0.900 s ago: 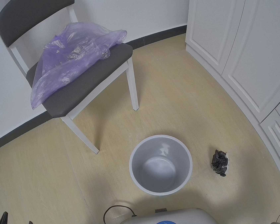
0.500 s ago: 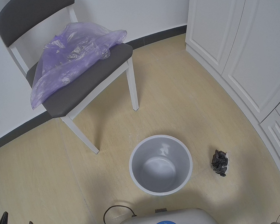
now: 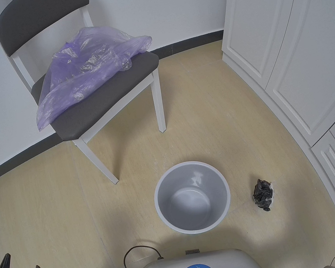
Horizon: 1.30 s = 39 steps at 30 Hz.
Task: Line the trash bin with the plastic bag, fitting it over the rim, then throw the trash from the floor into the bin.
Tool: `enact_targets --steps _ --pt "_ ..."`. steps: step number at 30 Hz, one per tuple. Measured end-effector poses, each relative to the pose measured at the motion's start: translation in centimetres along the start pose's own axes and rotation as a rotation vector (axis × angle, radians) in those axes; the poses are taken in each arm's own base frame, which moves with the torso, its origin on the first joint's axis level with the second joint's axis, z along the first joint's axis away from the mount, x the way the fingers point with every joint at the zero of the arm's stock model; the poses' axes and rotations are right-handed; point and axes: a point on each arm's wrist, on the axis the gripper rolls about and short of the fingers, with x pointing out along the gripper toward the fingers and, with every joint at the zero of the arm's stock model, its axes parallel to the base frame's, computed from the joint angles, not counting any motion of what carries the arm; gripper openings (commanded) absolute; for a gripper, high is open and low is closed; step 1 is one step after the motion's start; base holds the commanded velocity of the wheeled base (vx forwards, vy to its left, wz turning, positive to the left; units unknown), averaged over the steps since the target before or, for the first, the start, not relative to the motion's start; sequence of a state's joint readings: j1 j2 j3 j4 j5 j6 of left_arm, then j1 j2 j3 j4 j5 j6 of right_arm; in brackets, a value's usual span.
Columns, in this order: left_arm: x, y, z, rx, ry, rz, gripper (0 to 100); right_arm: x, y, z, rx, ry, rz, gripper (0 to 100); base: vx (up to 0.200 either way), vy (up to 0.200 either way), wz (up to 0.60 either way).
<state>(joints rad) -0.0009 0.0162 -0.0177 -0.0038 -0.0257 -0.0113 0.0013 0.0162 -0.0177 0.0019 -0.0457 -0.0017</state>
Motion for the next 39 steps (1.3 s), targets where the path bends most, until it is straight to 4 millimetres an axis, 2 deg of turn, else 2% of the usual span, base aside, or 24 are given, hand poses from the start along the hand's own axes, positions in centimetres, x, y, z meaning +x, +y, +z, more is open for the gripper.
enact_targets --steps 13,18,22,26,32,39 --pt "0.0 0.0 0.0 0.005 0.0 -0.006 100 0.0 0.0 0.1 0.002 -0.008 0.0 100 0.0 0.0 0.0" --pt "0.0 0.0 0.2 -0.013 -0.021 -0.008 100 -0.1 0.0 1.2 -0.012 -0.119 0.004 100 0.0 0.0 0.0" --pt "-0.4 -0.1 2.1 -0.094 -0.135 -0.055 100 -0.3 0.0 2.0 -0.001 -0.172 0.033 100 0.0 0.0 0.0" --pt "-1.2 -0.3 4.7 -0.107 -0.204 -0.114 100 -0.3 0.1 2.2 -0.007 -0.118 0.079 100 0.0 0.0 0.0" --pt "-0.8 -0.3 6.2 -0.04 -0.158 -0.143 100 0.5 0.4 4.0 -0.035 -0.03 0.148 100 0.0 0.0 0.0" --pt "0.9 -0.3 7.9 0.061 -0.055 -0.139 100 2.8 0.5 7.4 -0.051 0.007 0.172 100 0.0 0.0 0.0"
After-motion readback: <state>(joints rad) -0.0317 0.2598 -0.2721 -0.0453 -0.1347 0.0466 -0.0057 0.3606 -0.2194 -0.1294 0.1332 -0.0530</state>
